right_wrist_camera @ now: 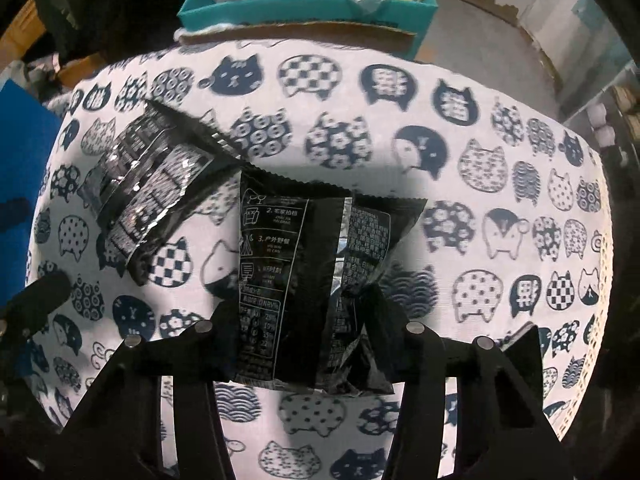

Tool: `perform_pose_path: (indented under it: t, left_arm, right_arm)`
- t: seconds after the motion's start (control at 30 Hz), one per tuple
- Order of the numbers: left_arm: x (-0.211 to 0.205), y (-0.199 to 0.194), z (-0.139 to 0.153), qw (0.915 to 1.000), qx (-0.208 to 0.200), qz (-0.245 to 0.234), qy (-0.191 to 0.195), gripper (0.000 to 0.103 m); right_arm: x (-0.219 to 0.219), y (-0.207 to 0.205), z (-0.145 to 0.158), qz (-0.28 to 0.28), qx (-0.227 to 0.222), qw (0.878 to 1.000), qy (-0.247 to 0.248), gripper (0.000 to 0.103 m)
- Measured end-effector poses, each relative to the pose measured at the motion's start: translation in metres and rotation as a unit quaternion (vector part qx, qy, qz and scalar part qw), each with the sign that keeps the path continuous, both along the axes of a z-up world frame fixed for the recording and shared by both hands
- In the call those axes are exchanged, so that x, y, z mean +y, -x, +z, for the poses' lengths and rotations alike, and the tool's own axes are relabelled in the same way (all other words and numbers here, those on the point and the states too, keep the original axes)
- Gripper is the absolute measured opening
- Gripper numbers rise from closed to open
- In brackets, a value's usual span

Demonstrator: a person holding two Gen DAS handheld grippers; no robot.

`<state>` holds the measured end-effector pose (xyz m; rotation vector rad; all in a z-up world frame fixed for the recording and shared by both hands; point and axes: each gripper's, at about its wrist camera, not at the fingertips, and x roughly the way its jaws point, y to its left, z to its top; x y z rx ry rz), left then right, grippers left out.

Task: Organize snacks
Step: 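Grasp a black pack with the right tool while the left tool grasps another black pack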

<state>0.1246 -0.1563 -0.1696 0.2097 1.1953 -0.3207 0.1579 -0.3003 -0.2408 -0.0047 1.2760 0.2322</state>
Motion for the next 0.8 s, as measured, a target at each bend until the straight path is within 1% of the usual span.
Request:
perform_pose_path:
  t: [0.1, 0.23, 0.27, 0.3, 0.4, 0.47, 0.53, 0.63, 0.67, 0.8]
  left_arm:
    - [-0.011, -0.01, -0.007, 1.0, 0.004, -0.003, -0.001, 0.082]
    - [-0.022, -0.023, -0.019, 0.9999, 0.011, -0.003, -0.007, 0.083]
    - [-0.024, -0.025, -0.022, 0.9999, 0.011, -0.004, -0.012, 0.083]
    - [-0.026, -0.027, -0.024, 0.9998, 0.009, -0.005, -0.018, 0.083]
    - [-0.032, -0.033, -0.031, 0.9993, 0.007, -0.008, -0.036, 0.083]
    - [-0.035, -0.036, -0.036, 0.9991, 0.009, -0.011, -0.041, 0.083]
    - [-0.04, -0.039, -0.043, 0.9983, 0.011, -0.015, -0.055, 0.083]
    - [-0.045, -0.044, -0.052, 0.9974, 0.019, -0.018, -0.068, 0.083]
    - [-0.045, -0.045, -0.053, 0.9974, 0.021, -0.019, -0.066, 0.085]
    - [-0.046, -0.049, -0.054, 0.998, 0.016, -0.024, -0.057, 0.085]
  right_arm:
    - [-0.022, 0.001, 0.004, -0.008, -0.009, 1.0, -0.011, 0.049]
    - [-0.033, 0.005, 0.002, -0.005, -0.018, 1.0, -0.014, 0.049]
    - [-0.038, 0.01, 0.0, -0.003, -0.02, 1.0, -0.015, 0.049]
    - [-0.033, 0.017, -0.004, -0.003, -0.022, 1.0, -0.015, 0.049]
    - [-0.041, 0.022, -0.001, -0.002, -0.027, 0.999, -0.016, 0.049]
    - [-0.047, 0.02, 0.0, -0.003, -0.028, 0.999, -0.022, 0.049]
    - [-0.055, 0.013, -0.003, -0.001, -0.027, 0.999, -0.029, 0.049]
    - [-0.055, 0.005, -0.003, -0.002, -0.027, 0.999, -0.033, 0.049]
    - [-0.053, 0.001, -0.004, -0.003, -0.026, 0.999, -0.033, 0.049]
    - [-0.057, -0.003, -0.008, -0.005, -0.022, 0.999, -0.034, 0.049]
